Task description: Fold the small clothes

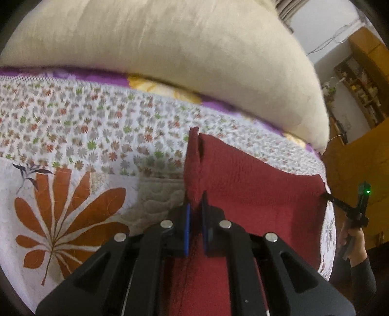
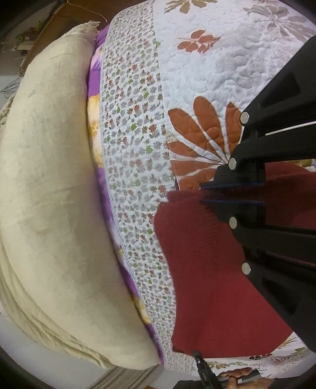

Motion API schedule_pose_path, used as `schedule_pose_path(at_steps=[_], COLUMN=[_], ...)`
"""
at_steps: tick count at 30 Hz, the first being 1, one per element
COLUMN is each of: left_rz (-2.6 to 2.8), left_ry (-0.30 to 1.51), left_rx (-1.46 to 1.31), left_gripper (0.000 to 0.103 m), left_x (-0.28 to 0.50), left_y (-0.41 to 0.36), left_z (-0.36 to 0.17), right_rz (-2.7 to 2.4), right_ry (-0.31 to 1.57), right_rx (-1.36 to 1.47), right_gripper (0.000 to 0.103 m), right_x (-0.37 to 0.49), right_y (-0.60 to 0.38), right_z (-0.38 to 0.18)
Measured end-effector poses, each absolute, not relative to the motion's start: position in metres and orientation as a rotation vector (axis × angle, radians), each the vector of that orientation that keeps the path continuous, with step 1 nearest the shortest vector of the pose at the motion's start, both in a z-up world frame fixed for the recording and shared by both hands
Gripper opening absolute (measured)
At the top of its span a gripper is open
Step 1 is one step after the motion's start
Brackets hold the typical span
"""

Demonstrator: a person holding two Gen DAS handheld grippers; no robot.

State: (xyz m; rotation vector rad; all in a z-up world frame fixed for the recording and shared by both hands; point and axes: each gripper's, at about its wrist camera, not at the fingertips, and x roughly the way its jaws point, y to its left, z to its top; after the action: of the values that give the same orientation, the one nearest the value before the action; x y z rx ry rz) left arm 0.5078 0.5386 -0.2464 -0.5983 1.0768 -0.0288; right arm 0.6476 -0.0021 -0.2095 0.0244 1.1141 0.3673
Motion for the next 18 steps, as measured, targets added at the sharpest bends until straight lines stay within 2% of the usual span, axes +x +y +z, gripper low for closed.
schedule_pose_path(at_steps=[9, 11, 14, 18], left_rz=[0.025, 0.028, 0.117, -0.013], left_ry=[1.195, 1.227, 1.141, 1.014], left_rx=[-0.646, -0.634, -0.573, -0.584], left_gripper=[0.006, 0.009, 0.009, 0.014], left_x=[0.528, 0.528, 0.522, 0.523], left_y=[0.55, 0.548, 0.551, 0.535], left_z=[-0.307, -0.312, -0.284, -0.248], right_rz=[0.318, 0.307, 0.3, 0.314], right_ry=[1.169, 1.201, 1.235, 1.101], right_rx=[0.043, 0.063, 0.095, 0.199], right_gripper=[0.007, 0.007, 0.012, 0.016], right_x=[0.668, 0.671, 0.669, 0.662], right_y=[-0.003, -0.008, -0.015, -0.024], right_z=[-0.251, -0.266, -0.279, -0.254])
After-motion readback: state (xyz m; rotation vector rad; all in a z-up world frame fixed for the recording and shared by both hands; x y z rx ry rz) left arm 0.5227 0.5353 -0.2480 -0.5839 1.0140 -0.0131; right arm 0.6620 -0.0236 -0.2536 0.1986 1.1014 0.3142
